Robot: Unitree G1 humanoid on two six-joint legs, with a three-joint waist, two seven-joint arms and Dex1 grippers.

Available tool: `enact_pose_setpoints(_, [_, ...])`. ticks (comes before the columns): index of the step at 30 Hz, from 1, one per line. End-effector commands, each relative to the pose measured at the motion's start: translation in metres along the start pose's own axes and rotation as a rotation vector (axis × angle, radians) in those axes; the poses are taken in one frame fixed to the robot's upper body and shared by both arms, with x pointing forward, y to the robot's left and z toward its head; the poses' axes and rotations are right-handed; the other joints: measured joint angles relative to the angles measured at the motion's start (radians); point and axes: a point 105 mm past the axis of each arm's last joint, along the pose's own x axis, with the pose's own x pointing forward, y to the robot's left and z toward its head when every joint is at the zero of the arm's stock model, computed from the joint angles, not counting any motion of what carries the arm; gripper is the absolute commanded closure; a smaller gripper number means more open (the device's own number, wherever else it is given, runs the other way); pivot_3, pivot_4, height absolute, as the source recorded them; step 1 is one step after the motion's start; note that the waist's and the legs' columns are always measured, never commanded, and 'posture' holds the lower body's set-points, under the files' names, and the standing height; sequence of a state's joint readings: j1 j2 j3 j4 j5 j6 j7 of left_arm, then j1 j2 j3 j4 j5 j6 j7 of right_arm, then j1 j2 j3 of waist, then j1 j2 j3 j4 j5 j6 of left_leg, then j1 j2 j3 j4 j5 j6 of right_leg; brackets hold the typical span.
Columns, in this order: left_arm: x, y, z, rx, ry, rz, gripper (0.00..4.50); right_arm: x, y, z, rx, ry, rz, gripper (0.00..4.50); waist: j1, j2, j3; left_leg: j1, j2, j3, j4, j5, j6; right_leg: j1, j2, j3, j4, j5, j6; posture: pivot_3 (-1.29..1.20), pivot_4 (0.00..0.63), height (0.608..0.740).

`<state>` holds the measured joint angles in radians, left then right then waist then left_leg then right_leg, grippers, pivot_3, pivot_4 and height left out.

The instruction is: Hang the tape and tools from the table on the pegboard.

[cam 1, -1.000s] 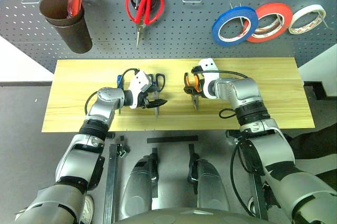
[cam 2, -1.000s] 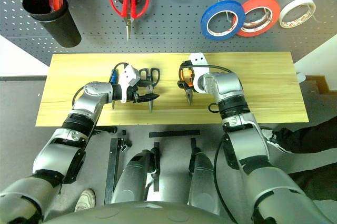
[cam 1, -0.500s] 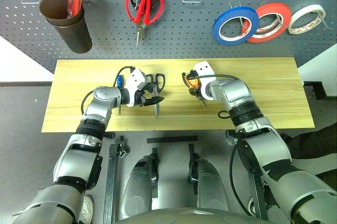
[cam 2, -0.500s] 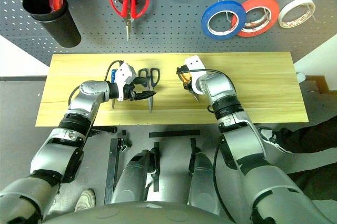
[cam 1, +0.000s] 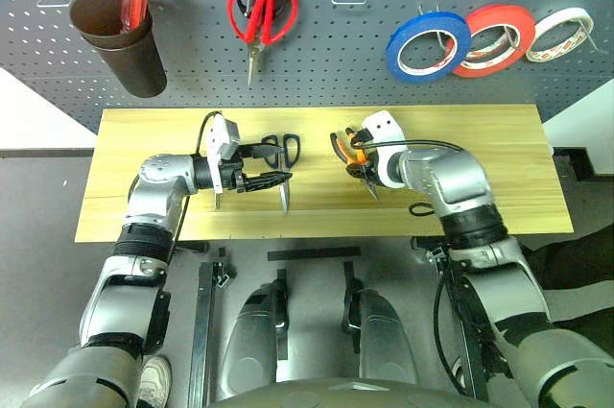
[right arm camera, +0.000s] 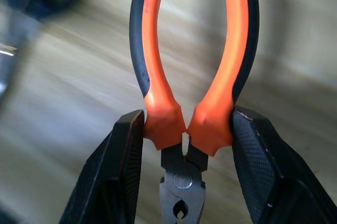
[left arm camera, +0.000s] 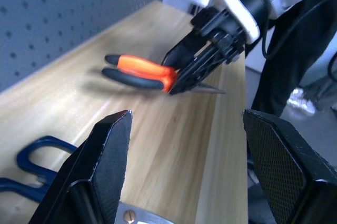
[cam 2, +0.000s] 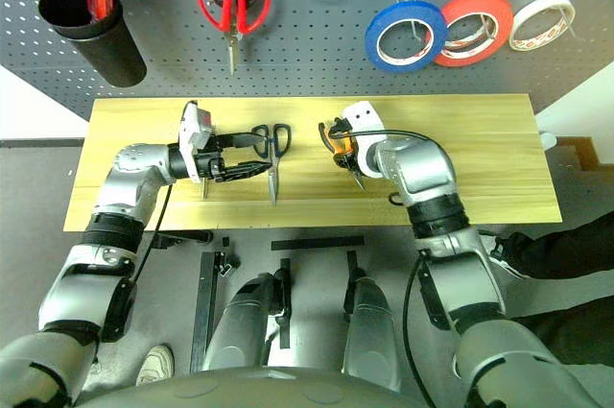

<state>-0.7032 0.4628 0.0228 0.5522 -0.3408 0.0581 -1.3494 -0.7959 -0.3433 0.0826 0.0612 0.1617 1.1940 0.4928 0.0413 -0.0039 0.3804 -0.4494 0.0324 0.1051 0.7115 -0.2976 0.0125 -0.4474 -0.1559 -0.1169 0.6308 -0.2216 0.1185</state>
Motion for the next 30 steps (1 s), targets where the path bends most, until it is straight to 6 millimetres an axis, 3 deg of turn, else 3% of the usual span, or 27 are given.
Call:
enact_pose_setpoints(1, [-0.018, -0.007, 0.015, 0.034, -0.054, -0.033, 1.02, -0.033, 0.018, 0.020, 0.016, -0.108, 0.083, 2.42, 0.001, -0.001, -0.011, -0.001, 0.000, 0.000, 0.000, 0.000, 0.000, -0.001, 0.000, 0.000, 0.000, 0.000, 0.000, 0.15, 0.225, 0.711])
enact_pose_setpoints(7, [-0.037, -0.008, 0.038, 0.062, -0.149, -0.008, 1.02, -0.069, 0.043, 0.037, 0.002, -0.266, 0.173, 2.42, 0.004, -0.004, -0.047, -0.007, 0.000, -0.001, 0.000, 0.000, 0.000, -0.005, 0.000, -0.001, -0.001, 0.000, 0.000, 0.16, 0.176, 0.711])
enact_pose_setpoints(18, [-0.061, -0.011, 0.068, 0.086, -0.254, 0.055, 1.02, -0.109, 0.048, 0.097, -0.062, -0.555, 0.195, 2.42, 0.015, -0.005, -0.112, -0.007, 0.000, -0.001, 0.001, 0.001, -0.002, -0.004, 0.002, -0.001, -0.001, 0.000, 0.000, 0.20, 0.115, 0.711])
enact_pose_setpoints(23, [-0.068, -0.006, 0.080, 0.069, -0.329, 0.126, 1.02, -0.111, 0.033, 0.133, -0.085, -0.705, 0.126, 2.42, 0.024, -0.006, -0.143, -0.007, 0.000, -0.001, 0.001, 0.001, -0.002, -0.004, 0.002, -0.001, -0.001, 0.000, 0.000, 0.23, 0.090, 0.711])
enact_pose_setpoints(30, [-0.065, -0.003, 0.087, 0.090, -0.373, 0.156, 1.02, -0.092, 0.015, 0.181, -0.088, -0.824, 0.052, 2.42, 0.023, -0.008, -0.168, 0.005, 0.000, -0.001, -0.001, 0.001, -0.003, 0.006, 0.002, -0.001, -0.002, 0.000, 0.000, 0.25, 0.070, 0.711])
